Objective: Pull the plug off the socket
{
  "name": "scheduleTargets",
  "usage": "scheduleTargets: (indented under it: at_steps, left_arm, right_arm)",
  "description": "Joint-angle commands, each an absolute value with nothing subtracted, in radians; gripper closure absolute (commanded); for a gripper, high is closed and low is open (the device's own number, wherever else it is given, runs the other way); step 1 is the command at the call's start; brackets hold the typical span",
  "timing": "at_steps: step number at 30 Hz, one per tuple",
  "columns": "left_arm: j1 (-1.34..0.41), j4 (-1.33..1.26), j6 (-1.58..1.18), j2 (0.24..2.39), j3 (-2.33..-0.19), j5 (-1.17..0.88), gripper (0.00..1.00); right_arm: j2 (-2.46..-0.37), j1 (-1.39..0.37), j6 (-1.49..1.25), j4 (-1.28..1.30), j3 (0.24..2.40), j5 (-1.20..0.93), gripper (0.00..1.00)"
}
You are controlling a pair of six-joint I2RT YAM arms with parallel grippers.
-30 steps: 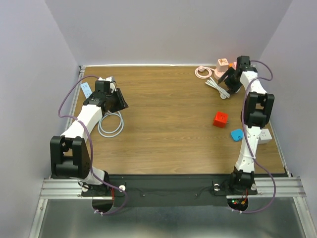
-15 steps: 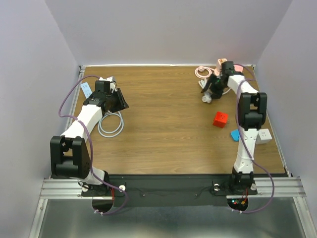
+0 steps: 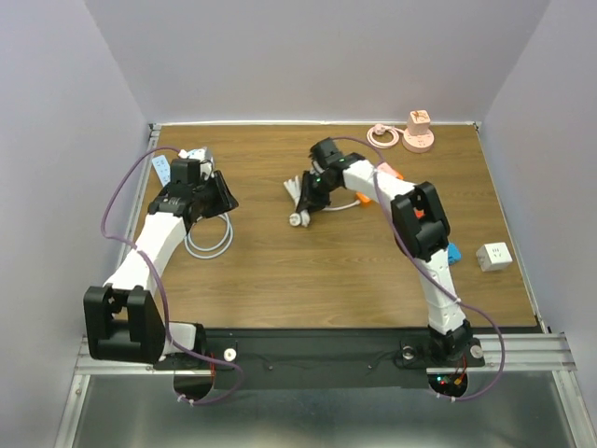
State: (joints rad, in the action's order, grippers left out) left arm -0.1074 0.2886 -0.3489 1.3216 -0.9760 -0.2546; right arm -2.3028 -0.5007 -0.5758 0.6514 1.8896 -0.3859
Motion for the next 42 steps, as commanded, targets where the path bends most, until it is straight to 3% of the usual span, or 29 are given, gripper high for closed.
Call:
scheduleTargets:
  at_steps: [1,3,5,8,9,11,12,15,16,28,35,38,42]
  left_arm:
    - [-0.065,0.296,-0.347,1.223,-0.976,-0.244,0.57]
    - [-0.043,0.307,-0.347,1.204,-0.980,-0.242,0.57]
    - [-0.009,0.322,-0.336,1.168,-0.989,-0.236,0.57]
    - [-0.009,0.325,-0.327,1.166,-0.991,-0.232,0.57]
    - [-0.008,0.327,-0.325,1.169,-0.991,-0.233,0.57]
    - [0.015,0.336,-0.325,1.181,-0.996,-0.238,0.57]
    - [0.017,0.336,-0.328,1.183,-0.994,-0.242,0.57]
    - [0.017,0.324,-0.337,1.187,-0.991,-0.258,0.57]
    - [0.017,0.319,-0.345,1.187,-0.991,-0.261,0.57]
    - [0.002,0.244,-0.371,1.259,-0.983,-0.416,0.63]
    - [-0.149,0.187,-0.411,1.325,-0.992,-0.457,0.65]
    - [-0.219,0.152,-0.436,1.365,-1.005,-0.482,0.66]
    - [-0.291,0.078,-0.475,1.432,-1.006,-0.529,0.76]
  right_arm:
    - [-2.286,-0.656,-0.647,0.672,1.876,-0.422,1.00]
    - [-2.270,-0.708,-0.673,0.664,1.826,-0.423,0.99]
    - [-2.260,-0.875,-0.687,0.660,1.803,-0.483,1.00]
    - [-2.252,-0.917,-0.692,0.661,1.787,-0.529,0.99]
    - [-2.252,-0.920,-0.698,0.661,1.773,-0.514,0.94]
    - [-2.208,-0.919,-0.707,0.661,1.743,-0.468,0.75]
    - [-2.192,-0.919,-0.700,0.661,1.737,-0.437,0.52]
    - [-2.131,-0.916,-0.686,0.661,1.729,-0.404,0.11]
    - [-2.114,-0.911,-0.689,0.663,1.729,-0.388,0.02]
    - [-1.921,-0.707,-0.713,0.805,1.778,-0.103,0.00]
    - [-1.905,-0.690,-0.692,0.957,1.884,-0.003,0.00]
    - [-1.891,-0.684,-0.725,1.035,1.919,0.142,0.00]
    - [-1.846,-0.637,-0.799,1.060,1.863,0.247,0.00]
